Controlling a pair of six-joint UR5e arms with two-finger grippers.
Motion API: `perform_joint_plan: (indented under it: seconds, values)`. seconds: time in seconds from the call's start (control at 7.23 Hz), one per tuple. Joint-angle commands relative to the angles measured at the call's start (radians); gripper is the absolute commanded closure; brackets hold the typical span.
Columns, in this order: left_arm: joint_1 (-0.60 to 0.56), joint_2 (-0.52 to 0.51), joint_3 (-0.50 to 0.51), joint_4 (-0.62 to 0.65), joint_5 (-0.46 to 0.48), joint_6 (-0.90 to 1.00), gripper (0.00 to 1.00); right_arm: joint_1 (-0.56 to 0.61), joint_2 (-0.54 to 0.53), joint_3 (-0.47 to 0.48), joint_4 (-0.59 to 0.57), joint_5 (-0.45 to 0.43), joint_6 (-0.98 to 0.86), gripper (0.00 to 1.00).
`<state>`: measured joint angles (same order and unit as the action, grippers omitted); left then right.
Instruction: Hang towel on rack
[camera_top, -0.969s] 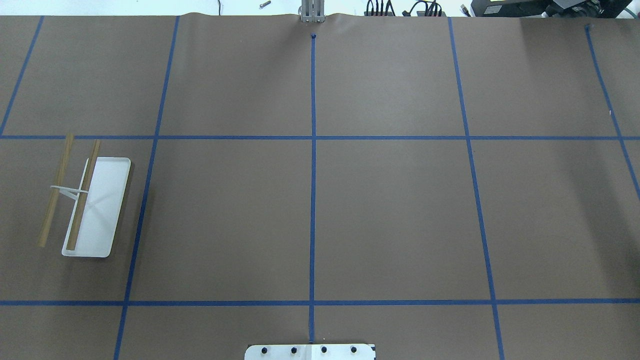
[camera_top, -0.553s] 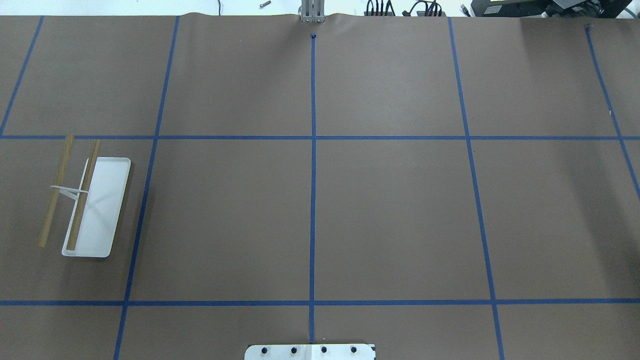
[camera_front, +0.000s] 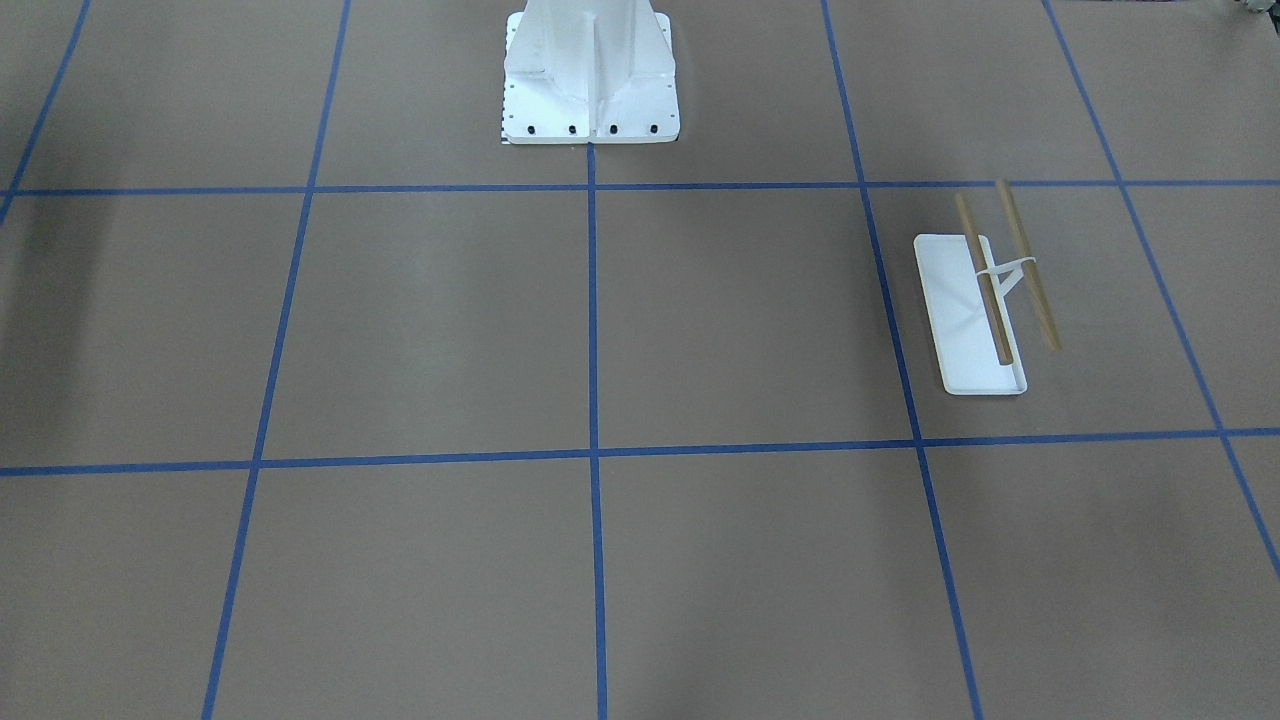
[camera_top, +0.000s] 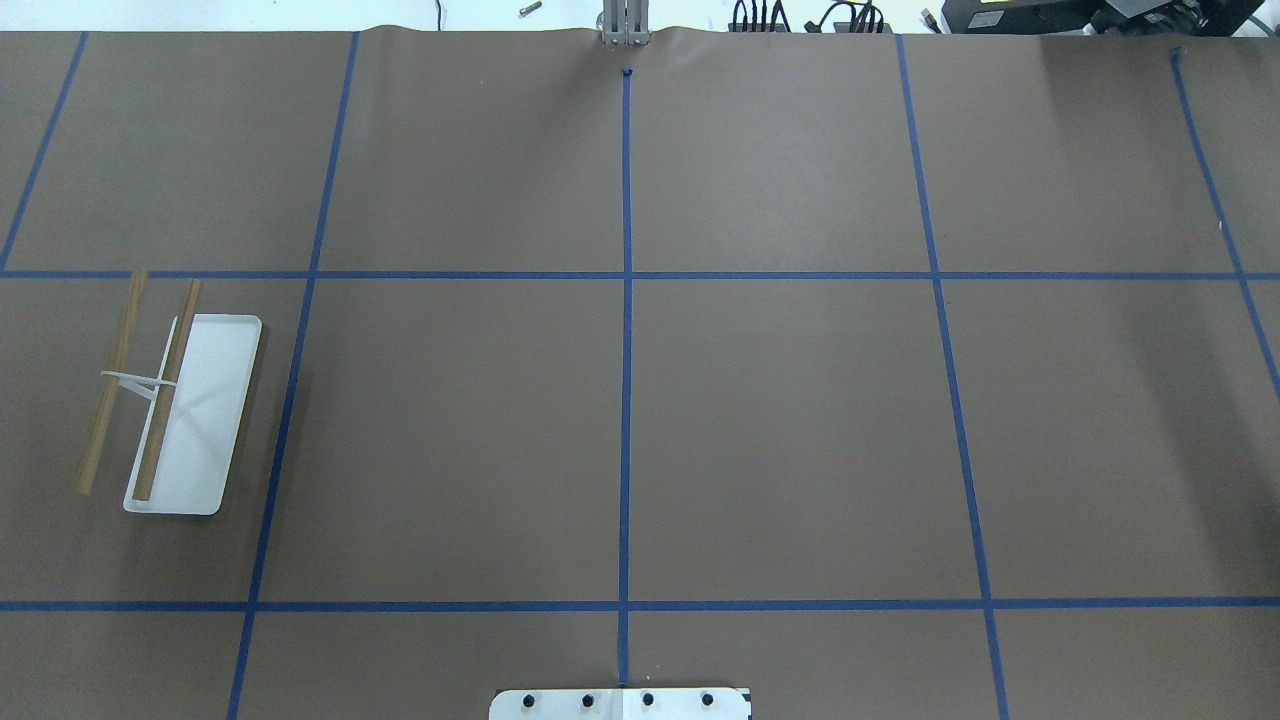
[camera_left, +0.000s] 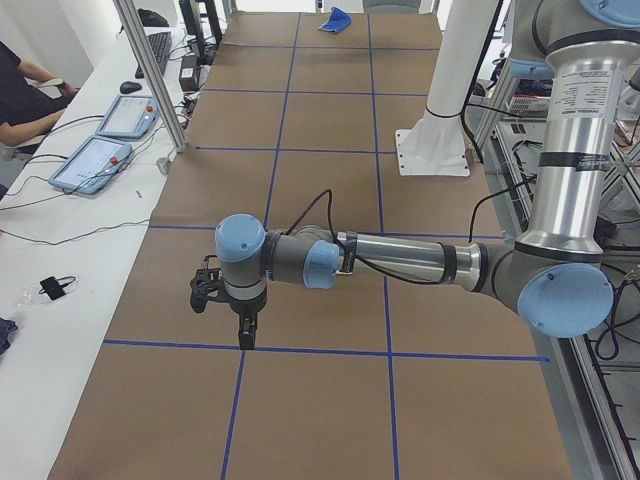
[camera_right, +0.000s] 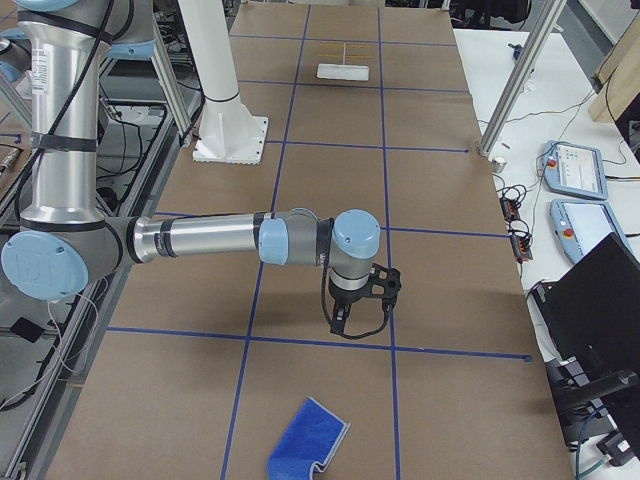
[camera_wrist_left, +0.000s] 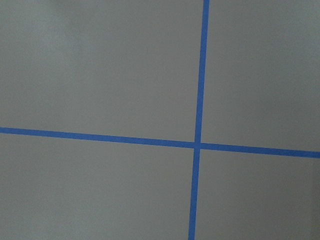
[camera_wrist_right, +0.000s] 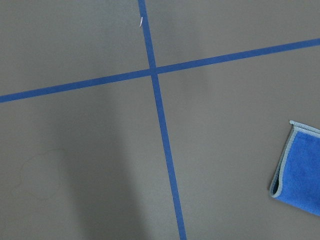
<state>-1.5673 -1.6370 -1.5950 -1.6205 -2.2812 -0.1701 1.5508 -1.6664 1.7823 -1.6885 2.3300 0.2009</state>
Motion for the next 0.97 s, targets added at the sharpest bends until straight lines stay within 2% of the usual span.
perform_joint_plan:
  seconds: [0.0, 0.83]
  values:
    - [0.003, -0.003, -0.002, -0.006, 0.000, 0.001, 0.02, 0.000, 0.004, -0.003, 0.001, 0.002, 0.000, 0.00]
    - [0.015, -0.038, 0.004, 0.005, 0.008, 0.003, 0.00, -0.070, 0.051, -0.014, 0.004, -0.024, -0.017, 0.00]
